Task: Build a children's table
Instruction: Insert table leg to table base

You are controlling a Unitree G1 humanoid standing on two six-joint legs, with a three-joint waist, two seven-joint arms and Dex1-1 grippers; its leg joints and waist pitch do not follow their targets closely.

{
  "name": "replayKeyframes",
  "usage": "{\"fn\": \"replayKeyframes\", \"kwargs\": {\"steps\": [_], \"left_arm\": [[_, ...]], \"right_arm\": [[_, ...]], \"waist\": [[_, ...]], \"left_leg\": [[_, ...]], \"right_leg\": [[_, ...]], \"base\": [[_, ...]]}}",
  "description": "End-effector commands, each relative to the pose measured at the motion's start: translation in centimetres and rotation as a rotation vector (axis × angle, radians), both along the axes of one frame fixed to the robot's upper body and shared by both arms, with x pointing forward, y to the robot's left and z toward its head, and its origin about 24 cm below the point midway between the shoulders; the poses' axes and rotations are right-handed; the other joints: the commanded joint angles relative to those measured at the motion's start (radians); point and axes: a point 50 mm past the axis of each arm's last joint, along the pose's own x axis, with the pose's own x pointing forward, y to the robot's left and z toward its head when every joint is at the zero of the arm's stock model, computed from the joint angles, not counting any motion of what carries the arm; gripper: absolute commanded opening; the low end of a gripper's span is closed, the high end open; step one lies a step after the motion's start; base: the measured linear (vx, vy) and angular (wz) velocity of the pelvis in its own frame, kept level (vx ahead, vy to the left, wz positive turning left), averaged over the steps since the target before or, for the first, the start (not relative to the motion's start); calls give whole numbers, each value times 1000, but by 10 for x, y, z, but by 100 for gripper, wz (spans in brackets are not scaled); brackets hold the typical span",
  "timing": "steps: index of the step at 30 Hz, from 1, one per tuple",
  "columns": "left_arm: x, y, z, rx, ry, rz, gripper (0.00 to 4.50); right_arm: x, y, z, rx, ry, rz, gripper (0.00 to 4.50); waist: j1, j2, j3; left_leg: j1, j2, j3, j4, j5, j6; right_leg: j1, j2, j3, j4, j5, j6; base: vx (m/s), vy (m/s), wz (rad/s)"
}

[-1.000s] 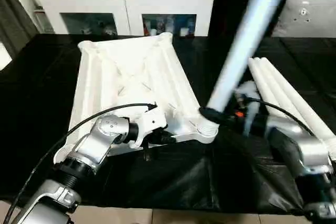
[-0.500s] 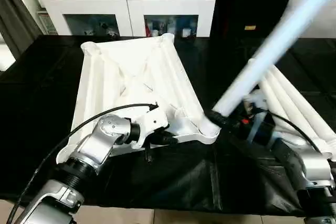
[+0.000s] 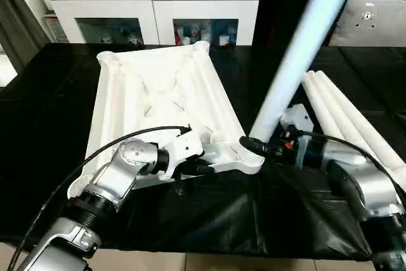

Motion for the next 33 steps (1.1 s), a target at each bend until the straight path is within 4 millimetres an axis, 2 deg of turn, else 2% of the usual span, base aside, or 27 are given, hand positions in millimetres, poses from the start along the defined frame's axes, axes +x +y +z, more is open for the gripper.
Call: {"fn": "replayKeyframes", "kwargs": {"steps": [1, 5, 16, 18, 20, 22, 23, 25, 27, 29, 31, 32, 33], "left_arm": [[-1, -7, 2, 3, -6, -61, 0], [0, -11, 2, 5, 6, -95, 0], [3, -10, -1, 12, 27, -68, 0], [0, -6, -2, 2, 36, -18, 0], [-5, -5, -5, -1, 44, 33, 0], [-11, -8, -6, -2, 37, 83, 0], [-11, -8, -6, -3, 36, 85, 0], [-15, -17, -5, -14, 23, 134, 0], [-15, -25, -4, -14, -4, 192, 0], [-13, -29, -1, -4, -37, 247, 0], [-11, -30, 2, 18, -78, 290, 0], [-11, -31, 3, 29, -95, 300, 0], [-11, -32, 6, 45, -120, 306, 0]], "right_arm": [[-16, 0, -43, -89, 204, 16, 189], [-18, 3, -45, -93, 217, 40, 189], [-22, 9, -48, -55, 237, 31, 189], [-23, 12, -53, -72, 242, -38, 189], [-20, 16, -57, -72, 240, -127, 189], [-12, 23, -61, -68, 229, -247, 189], [-12, 23, -61, -68, 229, -250, 189], [-1, 30, -63, -55, 233, -371, 189], [9, 34, -65, -54, 232, -486, 189], [18, 38, -66, -61, 228, -571, 189], [24, 39, -68, -71, 240, -636, 189], [25, 40, -68, -80, 242, -649, 189], [27, 42, -70, -91, 253, -671, 189]], "waist": [[-3, -7, -34], [-4, -7, -34], [-3, -12, -29], [-3, -13, -29], [-6, -15, -26], [-17, -16, -22], [-22, -16, -24], [-41, -16, -24], [-59, -16, -24], [-69, -16, -24], [-83, -16, -25], [-84, -19, -27], [-83, -16, -28]], "left_leg": [[-19, 113, -40, -117, -196, 70], [-18, 114, -39, -118, -197, 70], [-17, 118, -42, -126, -247, 49], [-20, 120, -43, -129, -237, 42], [-18, 118, -44, -133, -266, 31], [-19, 115, -51, -140, -339, 0], [-16, 117, -54, -141, -351, -10], [-20, 115, -61, -146, -399, -28], [-25, 112, -65, -147, -421, -40], [-21, 108, -63, -144, -444, -36], [-26, 107, -64, -144, -444, -31], [-29, 107, -65, -144, -434, -27], [-30, 107, -63, -143, -421, -22]], "right_leg": [[40, -82, 54, -82, -285, -262], [39, -81, 55, -82, -271, -264], [32, -85, 59, -90, -345, -240], [34, -86, 60, -87, -333, -238], [31, -85, 60, -92, -378, -223], [26, -87, 58, -99, -504, -182], [24, -87, 59, -99, -514, -177], [21, -85, 55, -103, -552, -155], [19, -85, 52, -104, -550, -151], [12, -83, 52, -111, -575, -141], [12, -83, 51, -111, -565, -145], [15, -84, 50, -111, -553, -146], [15, -84, 51, -111, -526, -153]], "base": [[0, 0, 0], [0, 0, 0], [0, 0, 0], [0, 0, 0], [0, 0, 0], [0, 0, 0], [0, 0, 0], [0, 0, 0], [0, 0, 0], [0, 0, 0], [0, 0, 0], [0, 0, 0], [0, 0, 0]]}}
